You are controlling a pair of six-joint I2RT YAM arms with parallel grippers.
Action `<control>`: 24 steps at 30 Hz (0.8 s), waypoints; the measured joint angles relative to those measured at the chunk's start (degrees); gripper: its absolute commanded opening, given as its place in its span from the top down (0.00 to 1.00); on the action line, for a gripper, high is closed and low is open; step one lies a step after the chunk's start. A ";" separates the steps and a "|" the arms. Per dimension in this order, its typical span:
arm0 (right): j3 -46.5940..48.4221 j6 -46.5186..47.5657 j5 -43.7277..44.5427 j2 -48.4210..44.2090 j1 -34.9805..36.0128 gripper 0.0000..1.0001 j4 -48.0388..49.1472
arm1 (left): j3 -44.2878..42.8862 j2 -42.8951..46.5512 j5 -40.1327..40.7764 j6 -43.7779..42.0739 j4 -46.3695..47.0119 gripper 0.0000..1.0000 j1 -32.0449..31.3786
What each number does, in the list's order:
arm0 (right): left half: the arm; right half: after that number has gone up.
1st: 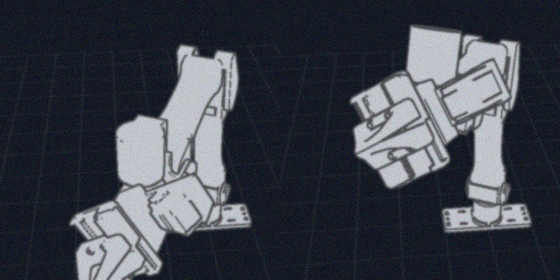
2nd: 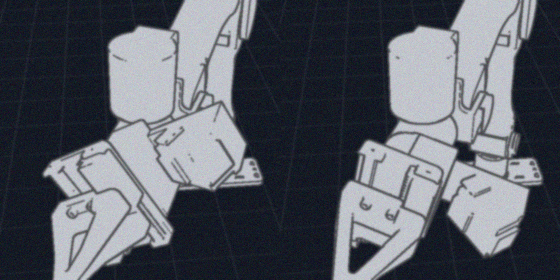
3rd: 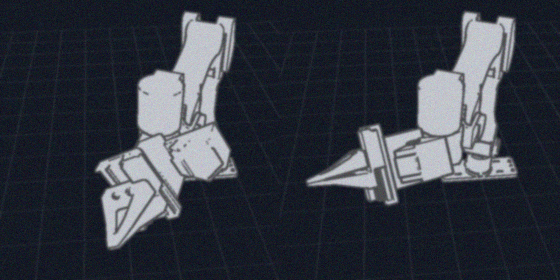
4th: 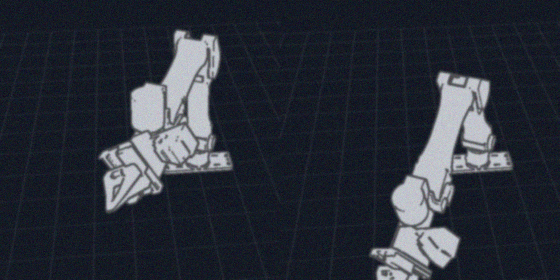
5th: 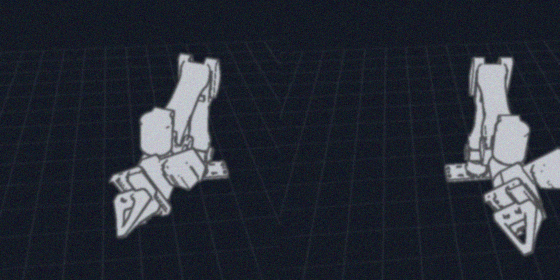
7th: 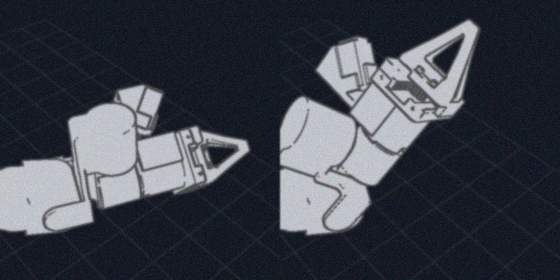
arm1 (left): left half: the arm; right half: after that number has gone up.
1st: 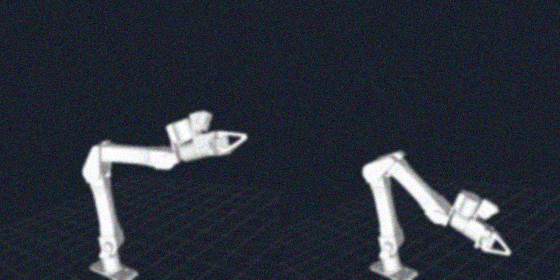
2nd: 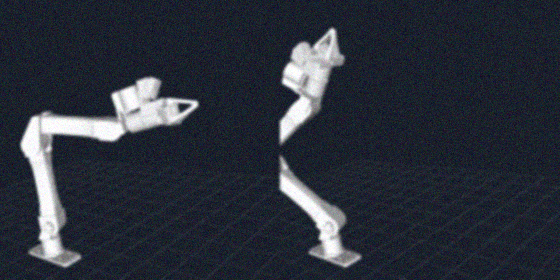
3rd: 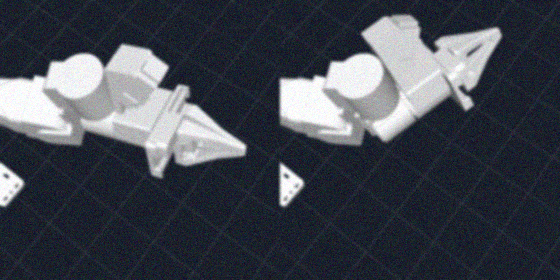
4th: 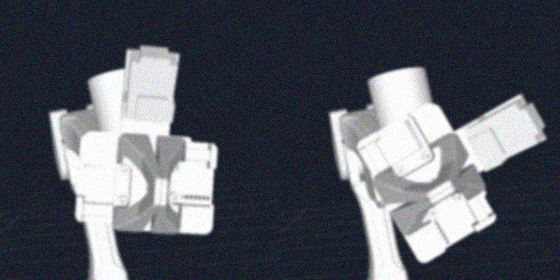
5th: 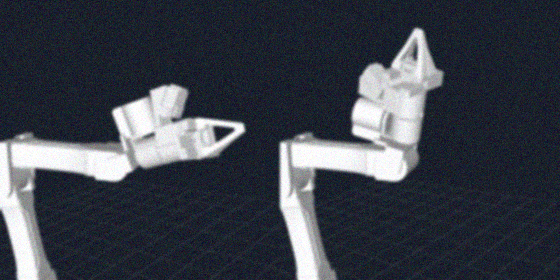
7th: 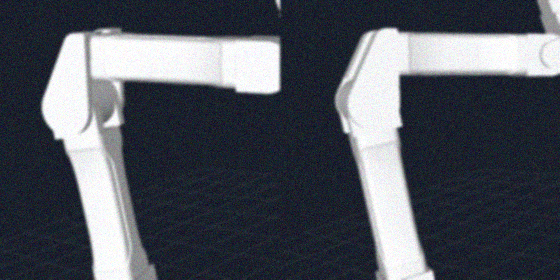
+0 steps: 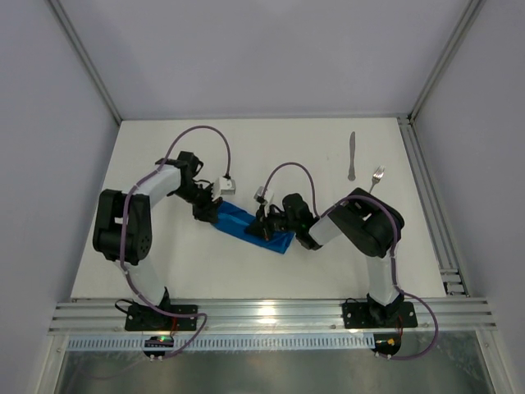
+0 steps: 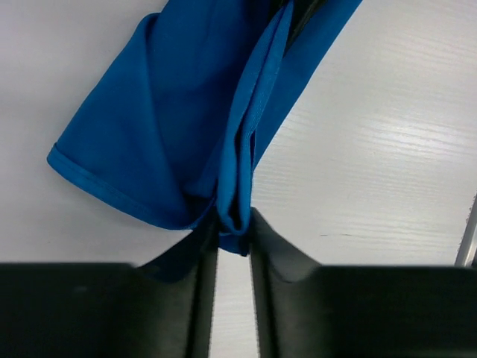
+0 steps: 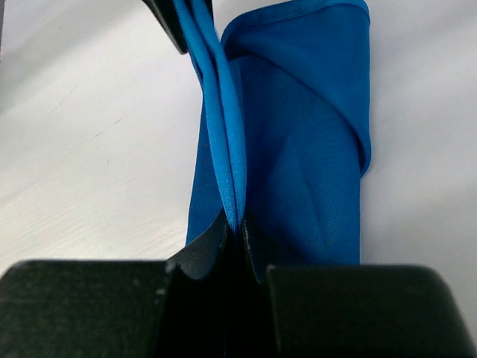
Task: Fold the napkin into a case and place the utensils inside
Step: Pick up the top corner of the smaller rectangle folded napkin from the center of the board.
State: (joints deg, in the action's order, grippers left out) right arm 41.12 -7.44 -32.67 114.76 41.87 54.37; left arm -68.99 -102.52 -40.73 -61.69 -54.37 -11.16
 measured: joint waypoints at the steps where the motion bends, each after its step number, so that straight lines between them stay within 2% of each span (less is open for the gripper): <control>1: 0.04 0.02 -0.07 0.00 0.00 0.85 -0.11 | 0.02 -0.17 0.42 0.74 0.70 0.86 -0.15; 2: 0.15 0.13 -0.11 0.00 0.00 0.83 -0.28 | 0.02 -0.35 0.76 1.44 1.53 0.95 -0.26; 4: 0.42 0.24 -0.35 0.00 0.00 0.73 -0.72 | 0.04 -0.50 1.25 2.54 3.02 1.00 -0.42; 6: 0.70 0.63 -0.72 0.00 0.00 0.64 -1.01 | 0.02 -0.50 1.27 3.32 4.07 1.00 -0.46; 7: 0.90 0.85 -0.98 0.00 0.00 0.55 -1.18 | 0.02 -0.50 1.25 3.78 4.42 1.00 -0.44; 13: 3.32 2.58 -1.03 -0.52 0.02 0.41 -4.83 | -1.46 -1.66 1.05 4.48 4.07 1.00 -0.57; 24: 7.56 2.27 1.62 0.33 0.02 0.37 -6.34 | -2.10 -2.43 -0.72 3.96 1.57 1.00 -0.96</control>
State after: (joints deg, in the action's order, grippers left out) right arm 48.69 -5.17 -31.05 115.09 41.89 48.03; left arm -71.09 -104.95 -41.45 -57.74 -52.80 -12.12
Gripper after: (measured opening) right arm 0.628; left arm 0.015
